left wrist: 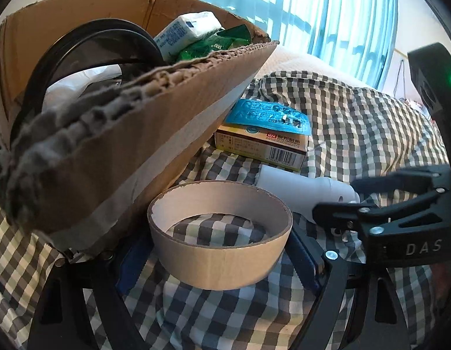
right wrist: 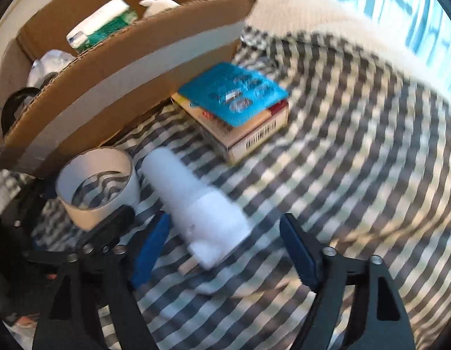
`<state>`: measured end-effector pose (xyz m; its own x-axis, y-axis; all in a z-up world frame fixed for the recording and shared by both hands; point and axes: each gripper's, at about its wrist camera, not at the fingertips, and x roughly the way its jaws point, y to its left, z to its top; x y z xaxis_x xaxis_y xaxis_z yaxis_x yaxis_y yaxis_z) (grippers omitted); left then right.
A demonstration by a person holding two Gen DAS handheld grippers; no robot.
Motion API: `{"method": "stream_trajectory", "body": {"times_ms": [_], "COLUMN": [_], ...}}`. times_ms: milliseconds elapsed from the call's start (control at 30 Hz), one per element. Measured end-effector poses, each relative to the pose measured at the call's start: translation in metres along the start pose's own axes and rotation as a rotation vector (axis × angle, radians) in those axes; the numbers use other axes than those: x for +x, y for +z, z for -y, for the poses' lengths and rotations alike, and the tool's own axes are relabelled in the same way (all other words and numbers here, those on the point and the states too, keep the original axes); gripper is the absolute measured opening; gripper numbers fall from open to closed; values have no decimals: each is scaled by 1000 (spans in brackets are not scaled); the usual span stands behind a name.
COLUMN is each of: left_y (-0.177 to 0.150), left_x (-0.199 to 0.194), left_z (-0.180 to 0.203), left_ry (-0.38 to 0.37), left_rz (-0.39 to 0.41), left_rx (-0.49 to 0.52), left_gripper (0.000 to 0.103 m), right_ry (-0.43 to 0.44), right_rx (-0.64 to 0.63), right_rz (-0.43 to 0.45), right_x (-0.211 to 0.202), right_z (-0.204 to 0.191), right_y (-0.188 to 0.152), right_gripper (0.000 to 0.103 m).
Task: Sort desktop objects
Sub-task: 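Grasp the white plastic nozzle with the right gripper while the left holds the tape roll, then carry the tape roll and nozzle over the box and open both grippers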
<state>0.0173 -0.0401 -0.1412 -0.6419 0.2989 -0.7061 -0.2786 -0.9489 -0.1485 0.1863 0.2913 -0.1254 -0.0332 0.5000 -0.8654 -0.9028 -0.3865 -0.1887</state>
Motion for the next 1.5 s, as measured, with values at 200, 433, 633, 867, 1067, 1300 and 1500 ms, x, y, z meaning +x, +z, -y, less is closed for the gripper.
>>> {"method": "stream_trajectory", "body": {"times_ms": [200, 433, 633, 867, 1067, 1300, 1500], "left_y": [-3, -11, -15, 7, 46, 107, 144], "left_x": [5, -6, -33, -68, -103, -135, -140], "left_z": [1, 1, 13, 37, 28, -24, -85], "left_ry": [34, 8, -121, -186, -180, 2, 41], "left_rz": [-6, 18, 51, 159, 248, 371, 374], "left_rx": [1, 6, 53, 135, 88, 9, -23], "left_gripper": [87, 87, 87, 87, 87, 87, 87], "right_ry": [55, 2, 10, 19, 99, 123, 144], "right_rx": [-33, 10, 63, 144, 198, 162, 184], "right_rz": [-35, -30, 88, 246, 390, 506, 487], "right_x": [19, 0, -55, -121, -169, -207, -196], "right_z": [-11, -10, -5, -7, -32, -80, -104], "right_y": [2, -9, -22, -24, -25, -2, 36], "right_gripper": [54, 52, 52, 52, 52, 52, 52]}}
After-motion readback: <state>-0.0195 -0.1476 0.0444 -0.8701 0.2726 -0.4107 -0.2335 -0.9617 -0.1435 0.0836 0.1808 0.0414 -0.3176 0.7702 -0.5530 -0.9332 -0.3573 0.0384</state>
